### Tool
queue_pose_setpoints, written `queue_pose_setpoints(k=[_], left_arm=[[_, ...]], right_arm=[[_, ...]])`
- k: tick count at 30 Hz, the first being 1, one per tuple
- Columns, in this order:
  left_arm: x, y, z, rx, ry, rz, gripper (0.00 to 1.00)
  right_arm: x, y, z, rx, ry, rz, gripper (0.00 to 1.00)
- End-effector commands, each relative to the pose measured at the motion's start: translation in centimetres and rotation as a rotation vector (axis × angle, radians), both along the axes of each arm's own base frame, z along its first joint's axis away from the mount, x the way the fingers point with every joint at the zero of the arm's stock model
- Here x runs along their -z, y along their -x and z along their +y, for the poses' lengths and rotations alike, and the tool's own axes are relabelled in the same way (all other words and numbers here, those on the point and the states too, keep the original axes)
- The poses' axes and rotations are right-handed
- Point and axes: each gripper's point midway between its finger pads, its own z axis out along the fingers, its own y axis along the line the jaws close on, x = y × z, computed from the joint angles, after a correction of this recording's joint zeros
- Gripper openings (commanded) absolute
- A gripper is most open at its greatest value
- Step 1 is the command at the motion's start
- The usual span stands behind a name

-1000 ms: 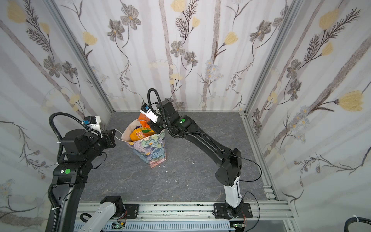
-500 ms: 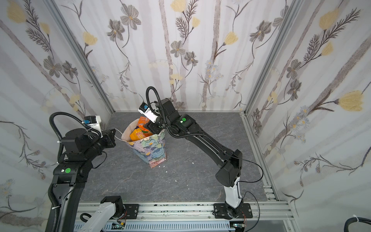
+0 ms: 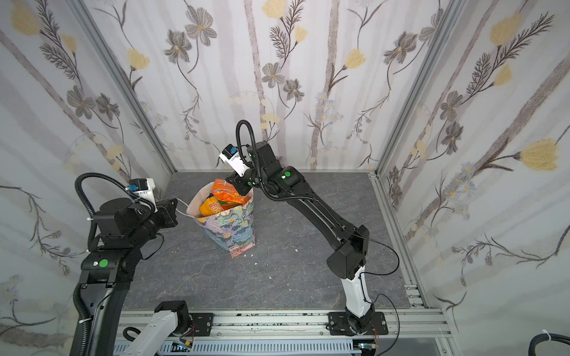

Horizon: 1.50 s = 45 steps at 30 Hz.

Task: Place the snacks into the paper bag
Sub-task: Place the snack in the paper bag, then press the snack against the paper bag.

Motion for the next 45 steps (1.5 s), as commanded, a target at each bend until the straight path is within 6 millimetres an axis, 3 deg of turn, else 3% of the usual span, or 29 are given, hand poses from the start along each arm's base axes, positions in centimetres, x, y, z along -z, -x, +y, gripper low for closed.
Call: queue_pose_setpoints(k=[1,9,15,17,20,28,31,34,36,40,42,45], left_arm=[[-2.0,-0.2,-0.1,0.007,0.01,-0.067,0.0],[-1.5,-0.5,-0.3,0.013,0.024,-0.05,0.0],[-2.4,-0.5,-0.7,0.033,0.04,-0.064,0.0],[-2.6,-0.6,-0.9,0.044,0.048,-0.064,0.0],[-2.8,-0.5,-1.0,0.05,0.053,-0.063,0.0],[-3.3,-0.5,-1.0,0.046,0.058,-0.064,0.0],[-3.3,-0.8,-1.3,0.06,0.071,-0.056,0.0],[-3.4,-0.9,-1.2,0.054,0.071,-0.059,0.0],[-3.6,-0.9,-1.1,0.048,0.069,-0.063,0.0],[-3.5,-1.0,-1.1,0.049,0.072,-0.059,0.0],[-3.4,-1.1,-1.1,0.048,0.074,-0.057,0.0],[-3.3,-1.1,-1.1,0.047,0.075,-0.054,0.0]], right_arm=[[2.3,-0.1,0.1,-0.015,0.059,0.031,0.09],[5.5,0.4,1.2,-0.096,0.146,0.064,0.07],[9.8,1.0,1.7,-0.133,0.248,0.124,0.06],[11.2,1.6,2.7,-0.127,0.299,0.111,0.06],[12.6,0.8,2.7,-0.086,0.351,0.092,0.07],[13.4,0.0,1.0,0.015,0.496,-0.004,0.16],[11.2,-0.2,1.1,0.051,0.447,-0.027,0.21],[6.2,0.0,1.7,0.081,0.309,-0.071,0.29],[2.1,0.1,1.9,0.108,0.185,-0.094,0.44],[-4.3,0.6,1.1,0.177,0.009,-0.11,0.49],[-6.0,0.1,-0.3,0.27,-0.03,-0.1,0.51],[-6.1,-1.5,-3.0,0.44,-0.014,-0.08,0.65]])
